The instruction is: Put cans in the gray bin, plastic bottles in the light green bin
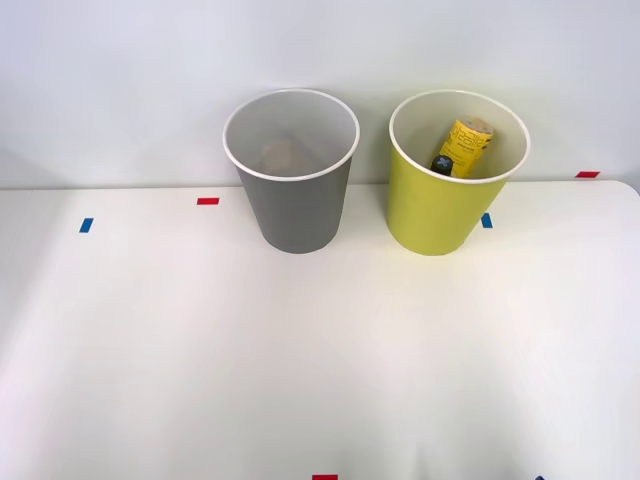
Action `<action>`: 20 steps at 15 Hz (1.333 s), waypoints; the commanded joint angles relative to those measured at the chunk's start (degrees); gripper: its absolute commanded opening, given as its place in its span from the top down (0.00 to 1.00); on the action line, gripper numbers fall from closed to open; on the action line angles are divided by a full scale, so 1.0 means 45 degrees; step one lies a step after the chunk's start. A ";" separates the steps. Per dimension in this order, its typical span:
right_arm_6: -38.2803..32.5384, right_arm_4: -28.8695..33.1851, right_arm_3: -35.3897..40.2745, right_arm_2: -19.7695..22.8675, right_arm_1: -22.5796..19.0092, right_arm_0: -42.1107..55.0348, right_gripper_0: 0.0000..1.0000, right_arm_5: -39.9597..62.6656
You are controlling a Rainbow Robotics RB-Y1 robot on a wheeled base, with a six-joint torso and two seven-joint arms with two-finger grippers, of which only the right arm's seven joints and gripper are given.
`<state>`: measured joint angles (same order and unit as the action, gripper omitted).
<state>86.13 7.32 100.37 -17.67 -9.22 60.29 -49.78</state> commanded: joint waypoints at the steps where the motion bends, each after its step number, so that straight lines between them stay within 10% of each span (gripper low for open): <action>1: 0.0001 -0.0005 0.0000 0.0000 -0.0002 0.0000 0.00 0.0007; 20: 0.0001 -0.0005 0.0000 0.0000 -0.0002 0.0000 0.00 0.0007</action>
<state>86.13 7.30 100.37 -17.67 -9.22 60.29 -49.76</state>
